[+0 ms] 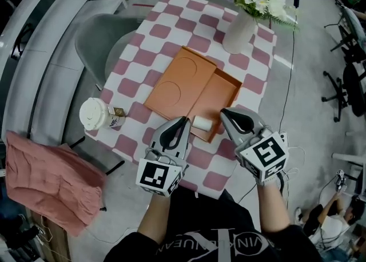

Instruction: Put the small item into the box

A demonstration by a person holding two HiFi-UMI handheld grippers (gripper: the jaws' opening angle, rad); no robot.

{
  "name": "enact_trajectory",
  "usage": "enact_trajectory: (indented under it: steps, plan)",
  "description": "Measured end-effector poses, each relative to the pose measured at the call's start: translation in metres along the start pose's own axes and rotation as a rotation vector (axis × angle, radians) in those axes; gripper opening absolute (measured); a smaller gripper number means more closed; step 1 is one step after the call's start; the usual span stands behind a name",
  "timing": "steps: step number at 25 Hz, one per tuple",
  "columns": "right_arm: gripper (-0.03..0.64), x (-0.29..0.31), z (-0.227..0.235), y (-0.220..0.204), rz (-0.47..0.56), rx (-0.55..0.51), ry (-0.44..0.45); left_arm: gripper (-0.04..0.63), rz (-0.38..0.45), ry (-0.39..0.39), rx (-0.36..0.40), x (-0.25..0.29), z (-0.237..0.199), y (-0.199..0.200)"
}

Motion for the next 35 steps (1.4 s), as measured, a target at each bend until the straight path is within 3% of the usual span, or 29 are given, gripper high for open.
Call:
enact_trajectory:
  steps: [8,35]
  plan:
    - [0.006,-0.017,0.005,0.013,0.087,0.027,-0.018,0.025,0.017,0.005,0.024,-0.005,0.002,0.019]
    - [0.006,-0.055,0.018,0.044,0.233,0.069,-0.069,0.015,0.107,0.016,0.07,-0.015,0.003,0.073]
Point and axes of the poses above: the fingertips, and each gripper's own axes: x forward along the fingers, z to its right, y out of its top, the point moved 5 cm from there along -x, backward along the fingers, and after that the axes turned 13 degrees about -z, right-handed, at the moved point
